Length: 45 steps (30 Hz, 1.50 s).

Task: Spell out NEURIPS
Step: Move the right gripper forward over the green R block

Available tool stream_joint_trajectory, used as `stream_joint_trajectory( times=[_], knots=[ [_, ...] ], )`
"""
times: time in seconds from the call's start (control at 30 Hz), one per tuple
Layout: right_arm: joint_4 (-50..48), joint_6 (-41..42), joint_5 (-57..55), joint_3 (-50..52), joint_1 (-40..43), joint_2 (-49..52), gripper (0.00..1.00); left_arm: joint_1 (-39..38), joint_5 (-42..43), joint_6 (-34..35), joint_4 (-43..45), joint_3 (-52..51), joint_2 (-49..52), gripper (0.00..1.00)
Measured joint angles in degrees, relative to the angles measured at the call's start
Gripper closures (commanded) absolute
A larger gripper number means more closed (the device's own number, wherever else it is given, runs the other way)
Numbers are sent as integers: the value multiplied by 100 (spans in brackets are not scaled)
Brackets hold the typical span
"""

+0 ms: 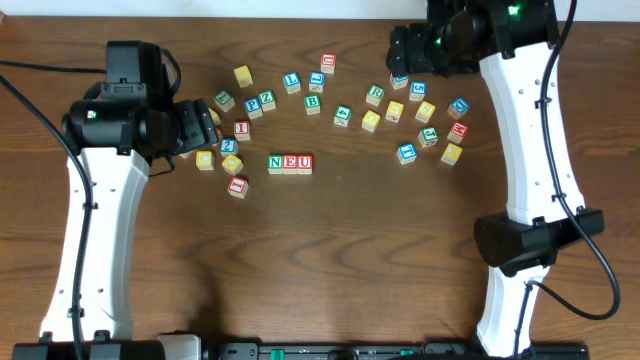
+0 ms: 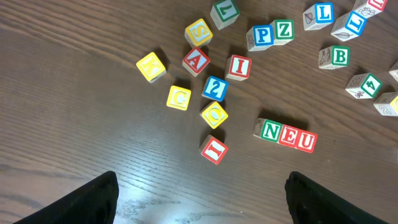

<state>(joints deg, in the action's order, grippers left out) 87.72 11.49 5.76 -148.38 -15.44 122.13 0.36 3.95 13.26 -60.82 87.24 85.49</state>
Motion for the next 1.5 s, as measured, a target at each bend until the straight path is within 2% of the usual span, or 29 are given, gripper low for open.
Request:
stream_joint_trajectory(
  times=[0.53,1.1,1.5],
  knots=[
    [-55,0,0,0,-2,0,14,0,0,-186,367,0,13,16],
    [-59,2,-2,0,-87,0,14,0,0,-400,380,0,562,16],
    [-232,20,0,0,-90,295,20,0,0,-413,378,0,562,16]
  ],
)
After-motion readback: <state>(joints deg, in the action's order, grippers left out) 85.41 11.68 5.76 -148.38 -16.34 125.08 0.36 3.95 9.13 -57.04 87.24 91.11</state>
